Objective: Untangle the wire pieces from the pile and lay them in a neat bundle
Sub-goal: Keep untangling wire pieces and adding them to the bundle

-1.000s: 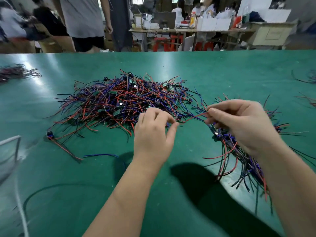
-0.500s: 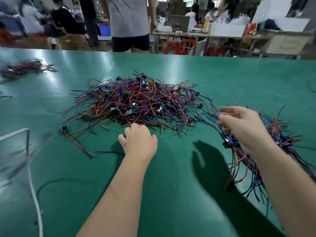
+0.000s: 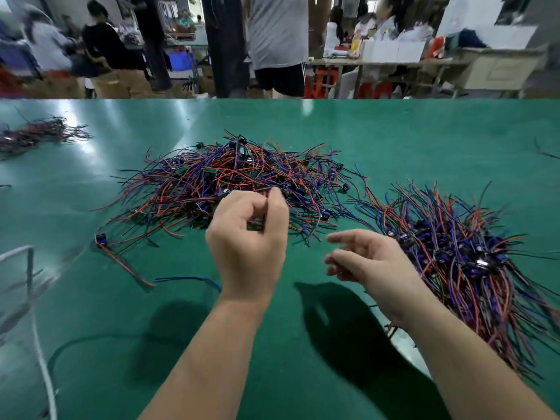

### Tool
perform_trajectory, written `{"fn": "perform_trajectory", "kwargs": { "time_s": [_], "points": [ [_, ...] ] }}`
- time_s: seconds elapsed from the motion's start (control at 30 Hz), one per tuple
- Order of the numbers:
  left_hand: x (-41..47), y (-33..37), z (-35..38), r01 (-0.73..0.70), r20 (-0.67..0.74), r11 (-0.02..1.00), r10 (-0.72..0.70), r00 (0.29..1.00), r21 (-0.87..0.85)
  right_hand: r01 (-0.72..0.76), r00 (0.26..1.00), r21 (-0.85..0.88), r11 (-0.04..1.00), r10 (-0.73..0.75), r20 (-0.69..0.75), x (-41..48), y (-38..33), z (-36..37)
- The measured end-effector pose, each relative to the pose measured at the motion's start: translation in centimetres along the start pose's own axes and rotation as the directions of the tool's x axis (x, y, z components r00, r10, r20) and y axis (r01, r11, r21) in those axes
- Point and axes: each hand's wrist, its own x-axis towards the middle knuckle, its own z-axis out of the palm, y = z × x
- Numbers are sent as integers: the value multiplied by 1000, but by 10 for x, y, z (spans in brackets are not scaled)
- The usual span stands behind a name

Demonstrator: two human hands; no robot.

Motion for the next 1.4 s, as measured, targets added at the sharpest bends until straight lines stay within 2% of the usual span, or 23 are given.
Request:
{"fn": "perform_trajectory", "kwargs": {
  "time_s": [0.1, 0.17, 0.23, 0.3, 0.37, 0.43, 0.5, 0.57, 0.6, 0.67, 0.73, 0.8, 0.87, 0.9, 0.97, 1.03, 1.17, 1.3, 1.37, 1.4],
  "points": [
    [-19, 19, 7, -189, 169, 979, 200, 965, -78, 112, 989, 86, 990, -120, 90, -1, -4, -1],
    [-35, 27, 13, -264, 334, 954, 296, 895, -138, 168, 974, 185, 968, -192, 118, -1, -5, -3],
    [-45, 31, 16, -306, 466, 925, 378, 800, -225, 235, 968, 159, 959, -246, 57, -3, -3, -8],
    [-49, 34, 15, -236, 530, 908, 396, 750, -346, 297, 955, 99, 950, -294, -43, -4, -6, -10],
    [-48, 32, 14, -140, 518, 907, 347, 782, -396, 287, 954, 214, 934, -260, -146, -3, -11, -13],
    [-47, 30, 14, -128, 446, 949, 251, 859, -287, 199, 972, 448, 872, -119, -201, 1, -16, -17],
    [-43, 26, 16, -84, 375, 987, 131, 918, -140, 130, 985, 610, 782, -34, -167, 2, -23, -22],
    [-38, 22, 17, 21, 394, 1000, -14, 919, -14, 71, 995, 695, 715, -5, -96, 0, -28, -27],
    [-36, 20, 17, 84, 451, 996, -78, 889, 6, 44, 999, 719, 694, -9, -52, -1, -29, -28],
    [-33, 20, 16, 275, 623, 957, -161, 766, -90, 8, 1000, 746, 666, -21, 8, -3, -30, -28],
    [-33, 25, 17, 514, 760, 832, -192, 621, -210, 11, 1000, 764, 645, -17, -1, -4, -31, -27],
    [-35, 32, 17, 676, 826, 692, -210, 523, -253, 61, 998, 765, 642, -24, -59, -3, -33, -27],
    [-37, 35, 18, 722, 825, 651, -262, 501, -232, 107, 994, 723, 682, -53, -97, -2, -32, -29],
    [-38, 34, 18, 713, 798, 669, -304, 520, -210, 123, 992, 671, 731, -68, -108, -1, -30, -31],
    [-39, 32, 19, 696, 741, 698, -376, 557, -169, 174, 982, 472, 864, -114, -152, -1, -26, -33],
    [-37, 32, 19, 735, 745, 662, -416, 522, -146, 213, 969, 309, 927, -159, -191, -1, -23, -33],
    [-30, 38, 18, 892, 849, 443, -434, 301, -90, 175, 980, 290, 941, -137, -147, -1, -23, -31],
    [-27, 41, 13, 941, 910, 331, -408, 74, 72, 97, 995, 385, 918, -81, -57, -2, -25, -33],
    [-26, 41, 13, 964, 914, 247, -405, 10, 99, 78, 997, 411, 908, -69, -37, -4, -26, -33],
    [-26, 40, 13, 972, 915, 217, -403, 2, 94, 71, 997, 399, 914, -63, -33, -4, -26, -33]
  ]
}}
